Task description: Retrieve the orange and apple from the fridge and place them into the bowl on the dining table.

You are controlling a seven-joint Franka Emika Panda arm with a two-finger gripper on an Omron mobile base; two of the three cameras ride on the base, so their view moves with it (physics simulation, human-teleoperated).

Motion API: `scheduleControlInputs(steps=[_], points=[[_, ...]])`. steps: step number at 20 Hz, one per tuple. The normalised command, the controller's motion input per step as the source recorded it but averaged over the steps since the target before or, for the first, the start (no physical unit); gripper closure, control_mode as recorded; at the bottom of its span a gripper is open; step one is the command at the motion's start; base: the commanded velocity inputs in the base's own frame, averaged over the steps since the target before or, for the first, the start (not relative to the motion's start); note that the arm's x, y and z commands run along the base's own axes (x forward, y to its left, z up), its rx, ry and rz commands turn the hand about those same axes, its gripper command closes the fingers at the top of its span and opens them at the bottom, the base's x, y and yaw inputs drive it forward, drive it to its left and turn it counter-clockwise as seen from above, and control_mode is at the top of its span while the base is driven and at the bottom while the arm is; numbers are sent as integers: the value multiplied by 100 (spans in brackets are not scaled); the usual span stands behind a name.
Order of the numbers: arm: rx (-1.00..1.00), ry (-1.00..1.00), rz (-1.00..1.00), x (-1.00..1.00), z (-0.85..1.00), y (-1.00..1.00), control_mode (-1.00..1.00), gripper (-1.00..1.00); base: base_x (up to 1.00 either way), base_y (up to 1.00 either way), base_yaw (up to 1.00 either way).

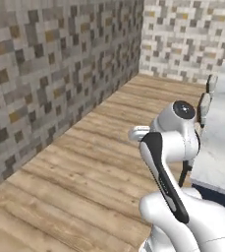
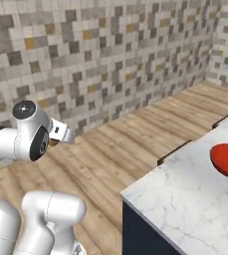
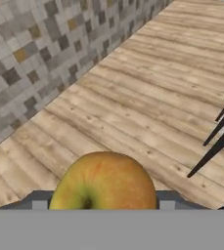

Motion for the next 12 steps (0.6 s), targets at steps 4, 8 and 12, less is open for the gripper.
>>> scheduleControlInputs(steps=[4, 8, 12], points=[[0, 0, 0, 0, 0, 0, 100, 100, 77, 90, -68], [0, 0, 0, 0, 0, 0, 100, 100, 57, 64, -74], [0, 0, 0, 0, 0, 0, 100, 100, 46, 42, -78]])
